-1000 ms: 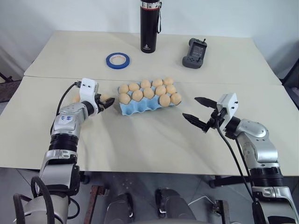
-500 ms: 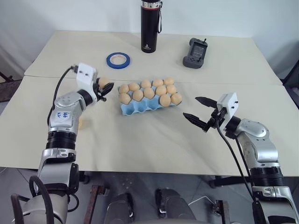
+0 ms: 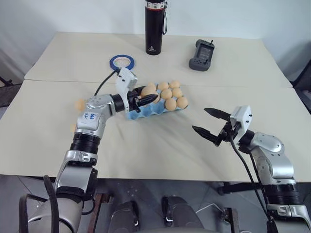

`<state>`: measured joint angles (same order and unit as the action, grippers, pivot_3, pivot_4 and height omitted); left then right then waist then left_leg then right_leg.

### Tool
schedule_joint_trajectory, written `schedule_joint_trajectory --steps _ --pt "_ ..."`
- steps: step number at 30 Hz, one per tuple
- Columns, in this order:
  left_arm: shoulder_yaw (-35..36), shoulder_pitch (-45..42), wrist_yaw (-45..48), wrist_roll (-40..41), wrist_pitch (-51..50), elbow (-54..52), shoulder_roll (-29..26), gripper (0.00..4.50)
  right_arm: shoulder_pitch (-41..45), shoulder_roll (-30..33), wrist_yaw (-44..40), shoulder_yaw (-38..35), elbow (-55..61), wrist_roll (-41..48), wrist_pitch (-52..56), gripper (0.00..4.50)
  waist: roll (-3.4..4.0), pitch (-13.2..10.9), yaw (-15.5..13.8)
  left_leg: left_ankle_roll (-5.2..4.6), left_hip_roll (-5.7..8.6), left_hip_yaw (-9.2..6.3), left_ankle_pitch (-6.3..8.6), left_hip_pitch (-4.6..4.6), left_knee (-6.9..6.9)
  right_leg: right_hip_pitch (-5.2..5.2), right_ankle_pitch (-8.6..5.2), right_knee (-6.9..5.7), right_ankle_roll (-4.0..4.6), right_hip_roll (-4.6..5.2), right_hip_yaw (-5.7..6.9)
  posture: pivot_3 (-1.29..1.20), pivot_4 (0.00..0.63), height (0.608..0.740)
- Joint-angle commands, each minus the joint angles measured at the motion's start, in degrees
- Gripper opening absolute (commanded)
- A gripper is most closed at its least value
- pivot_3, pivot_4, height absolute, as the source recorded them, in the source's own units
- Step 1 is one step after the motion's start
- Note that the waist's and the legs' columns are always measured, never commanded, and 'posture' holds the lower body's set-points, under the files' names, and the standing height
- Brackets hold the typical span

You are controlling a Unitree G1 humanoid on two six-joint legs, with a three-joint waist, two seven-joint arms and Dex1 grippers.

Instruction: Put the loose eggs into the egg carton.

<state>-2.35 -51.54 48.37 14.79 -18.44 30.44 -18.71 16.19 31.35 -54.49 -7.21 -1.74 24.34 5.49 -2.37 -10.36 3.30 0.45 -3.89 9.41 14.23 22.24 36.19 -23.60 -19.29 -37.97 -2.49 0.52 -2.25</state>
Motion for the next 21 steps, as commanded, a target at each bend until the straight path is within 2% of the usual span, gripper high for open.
schedule_joint_trajectory --steps 1,10,18,21 --pt "-0.8 -3.4 2.1 -1.5 3.7 4.5 0.9 1.87 -0.8 0.4 1.7 -2.0 3.0 0.4 -0.6 4.5 0.0 0.0 -0.1 0.0 0.0 0.0 0.0 -0.01 -0.01 0.0 0.0 -0.01 0.0 0.0 -0.01 0.0 0.15 0.74" --pt "0.1 -8.4 3.1 -3.3 10.0 16.4 3.5 1.87 -3.6 0.1 5.4 -2.2 5.7 0.0 -0.7 4.5 0.01 0.0 -0.1 -0.01 0.02 -0.03 0.03 0.05 -0.04 0.0 -0.02 0.08 -0.03 0.02 0.0 0.0 0.15 0.74" --pt "0.2 -10.0 3.8 -4.4 10.5 20.1 4.3 4.42 -3.3 0.7 5.9 -2.3 5.6 0.1 -0.6 4.5 0.01 0.0 -0.1 -0.02 0.03 -0.03 0.03 0.05 -0.01 -0.01 -0.02 0.04 -0.03 0.02 -0.01 0.0 0.15 0.74" --pt "1.1 -10.2 3.7 -3.9 9.7 18.2 3.2 4.46 -3.3 0.8 5.9 -2.2 5.7 0.0 -0.5 4.5 0.01 0.0 -0.1 -0.02 0.03 -0.04 0.03 0.05 -0.01 -0.01 -0.02 0.05 -0.03 0.02 0.0 0.0 0.15 0.74"
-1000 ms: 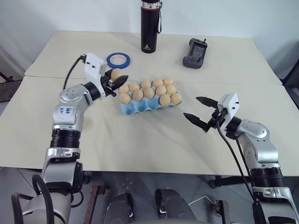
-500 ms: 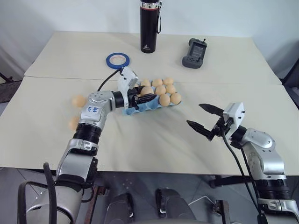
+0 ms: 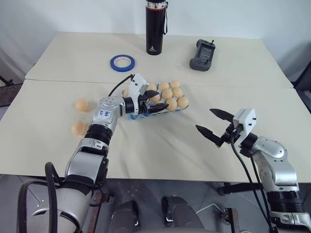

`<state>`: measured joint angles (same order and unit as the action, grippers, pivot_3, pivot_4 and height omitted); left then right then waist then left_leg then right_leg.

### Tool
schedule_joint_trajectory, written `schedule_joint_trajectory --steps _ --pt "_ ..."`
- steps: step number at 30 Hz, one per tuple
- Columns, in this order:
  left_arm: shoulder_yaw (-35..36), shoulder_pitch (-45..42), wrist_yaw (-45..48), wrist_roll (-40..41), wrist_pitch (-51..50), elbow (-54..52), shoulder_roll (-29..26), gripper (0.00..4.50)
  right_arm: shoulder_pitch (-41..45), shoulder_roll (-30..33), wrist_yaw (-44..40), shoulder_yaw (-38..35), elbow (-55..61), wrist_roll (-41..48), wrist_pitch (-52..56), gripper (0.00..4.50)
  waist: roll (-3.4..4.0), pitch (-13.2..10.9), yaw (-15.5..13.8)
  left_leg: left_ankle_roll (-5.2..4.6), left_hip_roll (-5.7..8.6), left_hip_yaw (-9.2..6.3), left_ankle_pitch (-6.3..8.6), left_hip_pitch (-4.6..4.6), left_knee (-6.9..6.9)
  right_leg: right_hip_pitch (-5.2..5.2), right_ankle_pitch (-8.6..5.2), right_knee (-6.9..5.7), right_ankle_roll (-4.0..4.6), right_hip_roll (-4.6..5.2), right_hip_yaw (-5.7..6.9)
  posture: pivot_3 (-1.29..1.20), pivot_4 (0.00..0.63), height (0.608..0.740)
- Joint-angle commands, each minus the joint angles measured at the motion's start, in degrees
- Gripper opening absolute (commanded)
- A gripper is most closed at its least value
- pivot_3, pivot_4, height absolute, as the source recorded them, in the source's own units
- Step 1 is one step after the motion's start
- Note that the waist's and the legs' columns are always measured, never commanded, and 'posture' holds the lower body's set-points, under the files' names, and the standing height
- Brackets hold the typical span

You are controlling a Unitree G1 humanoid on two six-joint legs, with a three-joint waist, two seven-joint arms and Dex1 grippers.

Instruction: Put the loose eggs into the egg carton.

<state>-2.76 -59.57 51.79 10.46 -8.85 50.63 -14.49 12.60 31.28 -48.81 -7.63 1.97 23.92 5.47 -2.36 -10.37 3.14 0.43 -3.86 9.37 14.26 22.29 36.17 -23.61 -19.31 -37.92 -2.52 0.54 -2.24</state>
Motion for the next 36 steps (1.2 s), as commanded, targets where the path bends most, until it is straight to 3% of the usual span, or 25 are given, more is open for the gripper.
schedule_joint_trajectory --steps 1,8,13,19,25,29,36 --pt "1.8 -2.2 0.0 0.5 -0.1 -2.8 -1.4 4.46 0.3 0.9 0.2 -1.7 2.1 0.4 -0.5 4.5 0.0 0.0 0.1 0.0 0.0 0.0 0.0 0.0 0.0 0.0 0.0 0.0 0.0 0.0 0.0 0.0 0.15 0.74" --pt "8.5 4.0 -4.2 3.6 -0.1 -23.8 -8.1 4.46 0.9 1.5 -1.1 -1.4 1.8 0.9 0.0 4.5 0.04 0.0 0.3 0.03 -0.04 0.02 0.0 -0.01 -0.03 -0.01 0.0 -0.04 0.0 -0.02 -0.02 0.0 0.15 0.74" --pt "15.4 16.6 -7.2 6.2 -4.4 -40.7 -15.8 4.46 2.4 1.5 -3.7 -0.7 0.2 1.6 0.0 4.5 0.12 -0.1 0.6 0.06 -0.09 0.14 0.0 -0.15 -0.05 0.02 -0.01 -0.12 -0.01 -0.06 -0.13 0.0 0.15 0.74" --pt "27.4 35.6 -13.4 10.1 -9.1 -57.5 -19.6 4.46 5.4 0.8 -5.8 0.8 -3.3 0.8 -0.2 4.5 0.13 -0.1 0.2 -0.06 -0.05 0.1 -0.03 -0.14 0.06 0.09 0.03 -0.14 -0.05 0.05 -0.11 0.0 0.15 0.74" --pt "42.4 58.9 -16.5 17.9 -8.9 -71.8 -14.4 4.46 8.2 -0.5 -7.8 2.4 -6.2 0.4 -0.4 4.5 0.1 -0.1 0.3 -0.14 -0.06 0.08 0.06 -0.15 -0.02 0.13 0.04 -0.01 -0.05 0.09 -0.1 0.0 0.15 0.74" --pt "46.0 71.3 -17.3 18.2 -6.9 -74.4 -10.4 4.46 9.4 -1.0 -8.5 3.0 -7.6 0.3 -0.6 4.5 0.08 0.0 0.3 -0.2 -0.07 0.01 0.12 -0.14 -0.04 0.14 0.04 0.08 0.0 0.07 -0.07 0.0 0.15 0.74" --pt "49.5 79.1 -19.6 20.8 -3.7 -73.1 -6.2 4.46 11.1 -1.6 -10.0 3.7 -9.5 -0.1 -0.8 4.5 -0.01 0.0 0.2 -0.25 -0.04 -0.13 0.39 -0.14 -0.03 0.23 0.13 0.27 0.25 0.15 0.07 0.0 0.15 0.74"
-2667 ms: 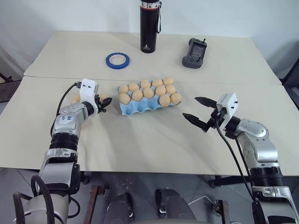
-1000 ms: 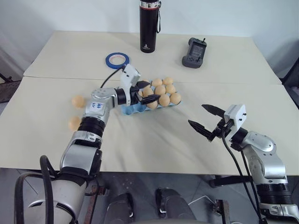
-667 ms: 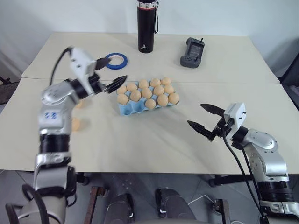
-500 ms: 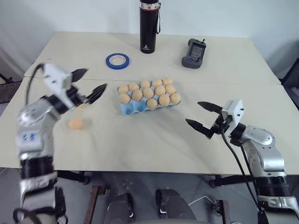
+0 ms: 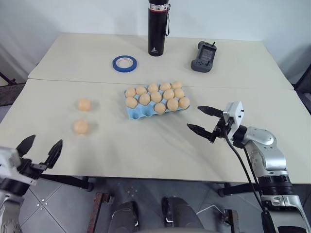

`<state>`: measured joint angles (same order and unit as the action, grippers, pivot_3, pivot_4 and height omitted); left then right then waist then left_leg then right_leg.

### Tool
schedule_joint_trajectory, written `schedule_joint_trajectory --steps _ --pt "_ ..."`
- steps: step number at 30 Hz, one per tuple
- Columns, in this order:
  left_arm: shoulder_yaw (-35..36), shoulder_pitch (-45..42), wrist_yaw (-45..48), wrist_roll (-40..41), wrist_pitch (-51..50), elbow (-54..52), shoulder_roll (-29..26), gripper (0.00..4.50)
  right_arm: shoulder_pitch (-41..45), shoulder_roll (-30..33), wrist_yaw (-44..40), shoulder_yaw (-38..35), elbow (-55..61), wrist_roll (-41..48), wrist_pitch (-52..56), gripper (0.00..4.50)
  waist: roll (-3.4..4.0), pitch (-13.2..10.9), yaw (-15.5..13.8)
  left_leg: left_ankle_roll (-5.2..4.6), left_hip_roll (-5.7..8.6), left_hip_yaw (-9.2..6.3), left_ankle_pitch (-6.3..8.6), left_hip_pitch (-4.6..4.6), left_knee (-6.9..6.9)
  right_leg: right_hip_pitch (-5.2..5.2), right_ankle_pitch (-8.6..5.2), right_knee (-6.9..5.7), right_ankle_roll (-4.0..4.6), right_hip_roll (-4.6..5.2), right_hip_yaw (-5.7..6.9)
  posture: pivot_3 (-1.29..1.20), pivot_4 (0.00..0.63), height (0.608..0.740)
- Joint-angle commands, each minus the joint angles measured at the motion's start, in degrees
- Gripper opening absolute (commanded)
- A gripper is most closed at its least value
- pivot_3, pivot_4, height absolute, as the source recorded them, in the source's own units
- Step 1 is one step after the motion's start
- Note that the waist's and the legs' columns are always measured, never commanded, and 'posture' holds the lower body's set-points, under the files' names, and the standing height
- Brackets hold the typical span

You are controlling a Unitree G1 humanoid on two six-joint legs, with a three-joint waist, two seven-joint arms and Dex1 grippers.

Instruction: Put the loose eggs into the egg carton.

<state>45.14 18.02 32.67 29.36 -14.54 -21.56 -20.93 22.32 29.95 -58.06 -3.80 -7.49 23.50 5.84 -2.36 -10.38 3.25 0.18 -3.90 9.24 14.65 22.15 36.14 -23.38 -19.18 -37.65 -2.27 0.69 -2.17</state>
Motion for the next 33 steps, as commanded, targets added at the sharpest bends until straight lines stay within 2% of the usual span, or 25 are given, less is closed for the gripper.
schedule_joint_trajectory --steps 1,9,17,23,27,30,33 --pt "1.3 1.5 -0.7 2.1 2.1 -0.9 0.2 4.46 1.6 -0.4 -0.9 0.0 -0.2 0.3 -1.2 4.5 -0.01 0.0 0.2 -0.01 -0.01 -0.01 0.0 0.0 -0.02 0.01 0.02 0.04 0.05 0.0 0.01 0.0 0.15 0.74" --pt "-3.8 -4.4 -3.6 0.7 1.0 2.3 -2.4 4.46 2.2 -0.6 -2.9 -0.1 0.1 1.6 -1.0 4.5 -0.01 0.0 0.2 0.04 -0.03 -0.03 0.01 0.02 -0.17 -0.04 0.01 0.08 0.09 -0.03 0.07 0.0 0.15 0.74" --pt "-13.5 -17.1 -4.1 -4.5 2.9 15.0 -5.7 4.46 0.1 -0.4 -5.4 -0.8 4.6 5.6 1.2 4.5 -0.02 0.0 0.2 0.05 -0.05 -0.06 0.0 0.06 -0.15 -0.03 0.03 0.06 0.06 -0.05 0.12 0.0 0.15 0.74" --pt "-18.4 -24.0 -4.2 -7.7 5.4 25.1 -6.6 4.46 -0.9 0.8 -4.5 -1.3 5.4 5.0 1.9 4.5 -0.02 0.0 0.2 -0.09 -0.13 -0.03 -0.12 0.05 -0.16 -0.08 0.03 0.03 0.06 -0.13 0.11 0.0 0.15 0.74" --pt "-21.7 -26.8 -4.0 -8.7 2.0 28.9 -7.5 4.46 -1.2 1.6 -4.0 -1.5 5.1 4.5 1.8 4.5 -0.02 0.0 0.1 -0.09 -0.12 -0.02 -0.13 0.06 -0.14 -0.08 0.03 0.02 0.06 -0.12 0.11 0.0 0.15 0.74" --pt "-22.9 -27.5 -3.5 -8.9 1.9 29.5 -7.9 3.86 -1.1 1.9 -3.6 -1.7 4.9 4.3 1.5 4.5 -0.02 0.0 0.2 -0.08 -0.13 -0.02 -0.13 0.06 -0.15 -0.09 0.03 0.02 0.06 -0.12 0.1 0.0 0.15 0.74" --pt "-23.0 -27.7 -3.0 -8.2 1.3 28.4 -8.2 2.9 -1.1 2.2 -3.6 -1.9 4.5 4.1 1.3 4.5 -0.02 0.0 0.1 -0.06 -0.15 -0.03 -0.15 0.06 -0.17 -0.1 0.02 0.02 0.06 -0.14 0.12 0.0 0.15 0.74"
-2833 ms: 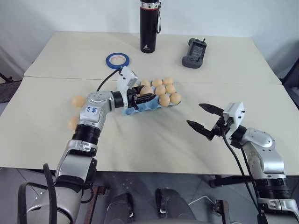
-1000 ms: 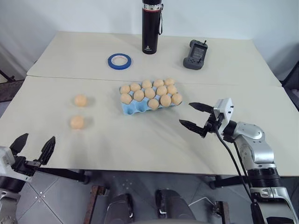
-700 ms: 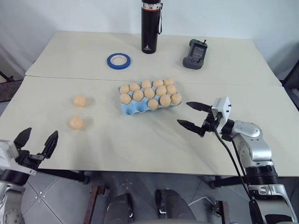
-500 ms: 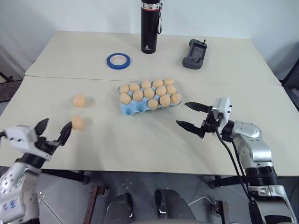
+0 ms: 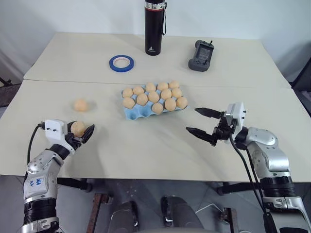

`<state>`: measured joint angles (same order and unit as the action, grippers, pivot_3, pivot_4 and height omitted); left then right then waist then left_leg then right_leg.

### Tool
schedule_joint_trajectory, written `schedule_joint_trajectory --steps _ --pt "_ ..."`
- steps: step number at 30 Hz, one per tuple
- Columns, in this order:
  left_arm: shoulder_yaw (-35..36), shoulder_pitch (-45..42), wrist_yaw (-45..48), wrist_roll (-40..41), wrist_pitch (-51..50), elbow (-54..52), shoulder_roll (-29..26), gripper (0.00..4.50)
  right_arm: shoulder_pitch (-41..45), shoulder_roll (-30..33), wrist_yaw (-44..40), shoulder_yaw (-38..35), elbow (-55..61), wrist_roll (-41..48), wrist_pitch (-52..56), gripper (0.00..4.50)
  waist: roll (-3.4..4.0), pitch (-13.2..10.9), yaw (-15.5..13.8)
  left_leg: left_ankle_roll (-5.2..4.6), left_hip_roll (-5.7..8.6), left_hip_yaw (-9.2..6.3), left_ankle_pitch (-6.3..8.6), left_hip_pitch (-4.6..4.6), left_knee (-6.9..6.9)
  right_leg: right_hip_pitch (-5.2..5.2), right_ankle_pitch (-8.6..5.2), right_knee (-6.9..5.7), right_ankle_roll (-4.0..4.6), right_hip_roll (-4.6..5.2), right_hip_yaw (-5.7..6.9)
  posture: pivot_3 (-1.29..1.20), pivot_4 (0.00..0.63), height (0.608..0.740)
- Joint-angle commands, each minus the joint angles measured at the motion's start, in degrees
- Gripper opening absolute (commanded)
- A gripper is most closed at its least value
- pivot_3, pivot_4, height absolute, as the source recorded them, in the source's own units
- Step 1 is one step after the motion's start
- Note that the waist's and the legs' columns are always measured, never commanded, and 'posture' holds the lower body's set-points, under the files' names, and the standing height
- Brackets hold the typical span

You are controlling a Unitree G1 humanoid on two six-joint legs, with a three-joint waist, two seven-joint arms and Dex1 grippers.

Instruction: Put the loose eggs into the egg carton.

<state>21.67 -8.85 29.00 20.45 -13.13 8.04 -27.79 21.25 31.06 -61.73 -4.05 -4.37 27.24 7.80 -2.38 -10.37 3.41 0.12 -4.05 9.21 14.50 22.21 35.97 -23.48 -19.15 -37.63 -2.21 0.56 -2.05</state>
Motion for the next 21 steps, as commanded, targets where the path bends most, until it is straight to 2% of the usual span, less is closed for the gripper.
schedule_joint_trajectory --steps 1,3,4,8,13,16,21 --pt "0.4 -0.8 0.7 0.8 -0.3 -1.6 -1.6 2.61 0.0 1.1 0.0 -1.7 1.3 0.2 -0.7 4.5 0.0 0.0 0.0 0.01 0.0 0.0 0.0 0.0 0.0 0.0 0.0 0.0 0.0 0.0 0.0 0.0 0.15 0.74" --pt "0.4 -0.7 1.3 1.0 -1.0 -2.9 -2.1 1.9 0.0 1.2 -0.1 -1.9 1.2 0.1 -0.9 4.5 0.0 0.0 0.0 0.02 0.0 0.0 0.01 0.0 0.01 0.0 0.0 -0.01 0.0 0.0 0.0 0.0 0.15 0.74" --pt "0.2 -0.7 1.8 1.0 -1.1 -3.7 -2.6 1.75 -0.1 1.2 -0.1 -2.0 1.1 0.0 -1.0 4.5 0.0 0.0 0.0 0.04 0.01 0.0 0.02 0.0 0.02 0.0 0.0 -0.01 0.0 0.01 0.0 0.0 0.15 0.74" --pt "-1.9 -4.6 3.3 1.1 -2.5 -7.2 -4.6 1.71 -0.1 1.1 0.0 -2.0 0.8 -0.3 -1.4 4.5 0.0 0.0 -0.2 0.21 0.01 0.0 0.12 0.0 0.03 0.01 0.0 -0.02 0.0 0.02 0.0 0.0 0.15 0.74" --pt "-7.7 -15.0 7.4 2.9 -5.8 -8.7 -4.0 1.71 -0.5 0.6 0.8 -2.4 1.3 -0.7 -1.8 4.5 -0.01 0.0 -1.0 0.26 0.11 -0.05 0.04 0.04 0.07 0.04 0.02 -0.05 -0.03 0.07 0.06 0.0 0.15 0.74" --pt "-12.1 -20.9 10.2 1.7 -4.9 -4.1 -2.2 1.71 -1.4 0.6 1.3 -2.7 2.0 -0.6 -1.9 4.5 0.0 0.0 -1.0 0.18 0.13 0.04 -0.13 0.04 0.07 0.03 0.03 -0.03 -0.08 0.06 -0.01 0.0 0.15 0.74" --pt "-17.9 -30.7 15.0 -1.6 0.5 10.1 2.5 1.71 -3.2 0.7 2.7 -3.4 3.2 -0.6 -2.4 4.5 0.03 0.0 -0.7 0.22 0.09 0.1 -0.24 0.05 0.09 -0.04 0.01 -0.05 -0.12 -0.04 -0.06 0.0 0.15 0.74"
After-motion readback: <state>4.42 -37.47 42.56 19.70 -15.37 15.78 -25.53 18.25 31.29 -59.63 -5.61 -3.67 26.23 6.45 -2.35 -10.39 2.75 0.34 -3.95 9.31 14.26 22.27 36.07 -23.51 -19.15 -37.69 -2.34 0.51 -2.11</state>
